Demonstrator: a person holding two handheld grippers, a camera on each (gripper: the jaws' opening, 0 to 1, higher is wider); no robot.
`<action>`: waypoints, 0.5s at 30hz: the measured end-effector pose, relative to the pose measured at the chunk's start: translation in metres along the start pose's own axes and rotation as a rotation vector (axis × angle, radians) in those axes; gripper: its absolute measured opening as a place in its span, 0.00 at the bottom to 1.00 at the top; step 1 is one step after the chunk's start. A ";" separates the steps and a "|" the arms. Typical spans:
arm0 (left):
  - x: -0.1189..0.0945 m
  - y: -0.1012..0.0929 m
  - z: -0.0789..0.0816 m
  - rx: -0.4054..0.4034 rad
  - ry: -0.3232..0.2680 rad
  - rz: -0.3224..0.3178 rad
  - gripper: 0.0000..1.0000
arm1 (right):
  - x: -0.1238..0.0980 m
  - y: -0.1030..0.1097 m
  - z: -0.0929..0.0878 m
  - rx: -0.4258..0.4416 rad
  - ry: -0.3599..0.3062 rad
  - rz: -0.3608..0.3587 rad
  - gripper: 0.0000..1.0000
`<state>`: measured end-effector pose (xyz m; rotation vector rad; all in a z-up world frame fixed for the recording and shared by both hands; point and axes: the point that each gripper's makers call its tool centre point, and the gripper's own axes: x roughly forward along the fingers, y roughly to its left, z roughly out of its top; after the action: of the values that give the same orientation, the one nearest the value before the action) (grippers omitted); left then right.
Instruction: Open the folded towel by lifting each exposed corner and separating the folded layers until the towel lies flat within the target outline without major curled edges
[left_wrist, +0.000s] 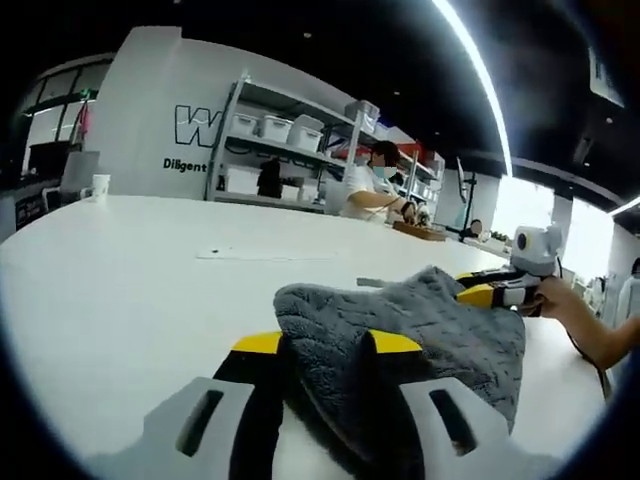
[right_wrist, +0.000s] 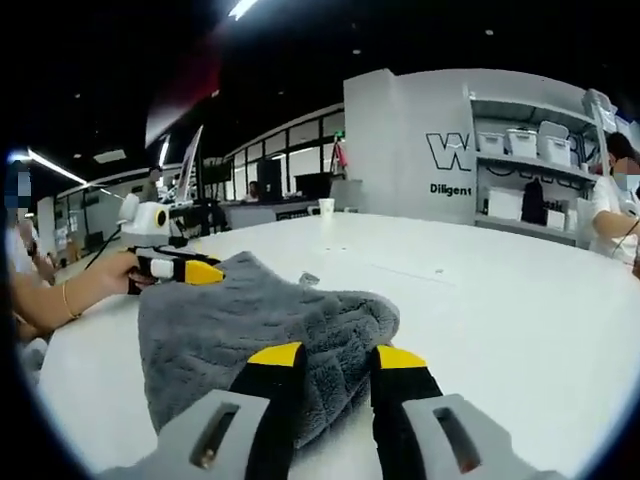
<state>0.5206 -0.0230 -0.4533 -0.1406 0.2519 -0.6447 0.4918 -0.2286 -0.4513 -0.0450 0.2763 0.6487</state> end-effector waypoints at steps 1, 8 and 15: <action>0.000 0.000 0.000 0.002 0.002 0.001 0.28 | 0.000 0.000 0.000 0.001 0.000 -0.002 0.21; -0.001 -0.001 0.002 -0.021 -0.015 -0.001 0.18 | 0.000 0.005 0.004 -0.018 -0.036 0.028 0.10; -0.001 -0.002 0.002 -0.049 -0.025 -0.003 0.13 | -0.003 0.009 0.010 -0.026 -0.057 0.042 0.02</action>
<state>0.5188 -0.0239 -0.4505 -0.1960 0.2436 -0.6401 0.4866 -0.2224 -0.4399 -0.0451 0.2141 0.6941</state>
